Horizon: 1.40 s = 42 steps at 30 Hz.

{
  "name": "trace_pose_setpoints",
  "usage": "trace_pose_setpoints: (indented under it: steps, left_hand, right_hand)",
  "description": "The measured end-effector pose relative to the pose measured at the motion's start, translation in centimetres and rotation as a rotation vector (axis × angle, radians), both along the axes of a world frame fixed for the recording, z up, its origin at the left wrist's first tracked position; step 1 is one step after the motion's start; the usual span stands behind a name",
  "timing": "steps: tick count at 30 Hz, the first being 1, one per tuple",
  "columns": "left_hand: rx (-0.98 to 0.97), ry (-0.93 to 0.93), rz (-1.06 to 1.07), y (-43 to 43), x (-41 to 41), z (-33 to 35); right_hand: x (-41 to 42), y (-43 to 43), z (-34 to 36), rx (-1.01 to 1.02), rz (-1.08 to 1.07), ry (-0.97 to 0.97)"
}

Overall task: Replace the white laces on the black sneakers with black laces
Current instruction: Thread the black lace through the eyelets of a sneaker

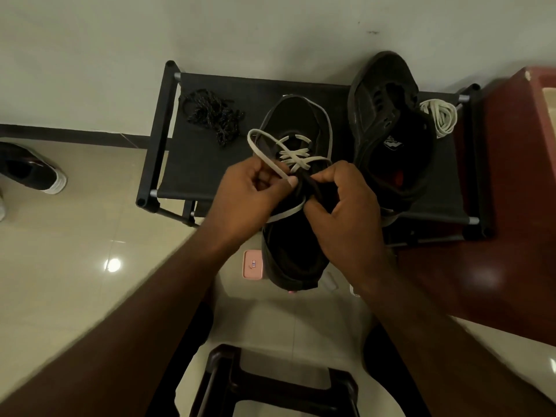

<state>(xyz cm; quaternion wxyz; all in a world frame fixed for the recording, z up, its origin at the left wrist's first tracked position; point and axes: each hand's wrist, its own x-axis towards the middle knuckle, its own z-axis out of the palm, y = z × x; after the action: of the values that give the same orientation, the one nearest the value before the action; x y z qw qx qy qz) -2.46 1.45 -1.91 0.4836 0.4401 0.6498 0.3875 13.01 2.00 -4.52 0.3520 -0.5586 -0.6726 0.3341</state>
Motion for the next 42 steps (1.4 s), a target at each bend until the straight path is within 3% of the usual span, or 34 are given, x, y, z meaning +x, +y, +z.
trace_pose_setpoints:
  steps: [4,10,16,19,24,27,29,33,42]
  left_hand:
    - [0.042,0.122,-0.015,0.0,0.1,-0.2]
    - [0.052,-0.31,0.337,0.8,-1.0,-0.3]
    - [0.03,0.023,0.025,-0.1,0.2,-0.5]
    - [0.061,0.125,0.008,0.0,0.4,-0.9]
    - [0.112,-0.266,0.445,0.8,-1.5,-0.2]
    - [0.102,-0.382,0.613,0.9,-2.5,-0.4]
    - [0.011,-0.352,0.477,0.8,-2.0,-0.6]
    - [-0.003,0.003,0.051,0.2,0.5,-0.7]
    - [0.032,0.271,-0.176,0.6,-0.1,-1.0]
  right_hand:
    - [0.0,-0.1,0.2,-0.009,0.001,-0.005]
    - [0.1,-0.1,0.4,-0.066,-0.007,0.002]
    - [-0.1,0.0,0.5,-0.056,-0.011,-0.011]
    - [0.0,0.0,0.5,-0.059,-0.01,-0.01]
    - [0.0,0.0,0.4,-0.09,-0.019,0.014]
    - [0.0,0.0,0.3,-0.093,-0.018,0.014]
    - [-0.1,0.1,0.3,-0.09,-0.019,0.015]
    - [-0.1,0.1,0.1,-0.049,-0.015,-0.002]
    - [-0.1,-0.2,0.1,-0.031,-0.002,-0.052]
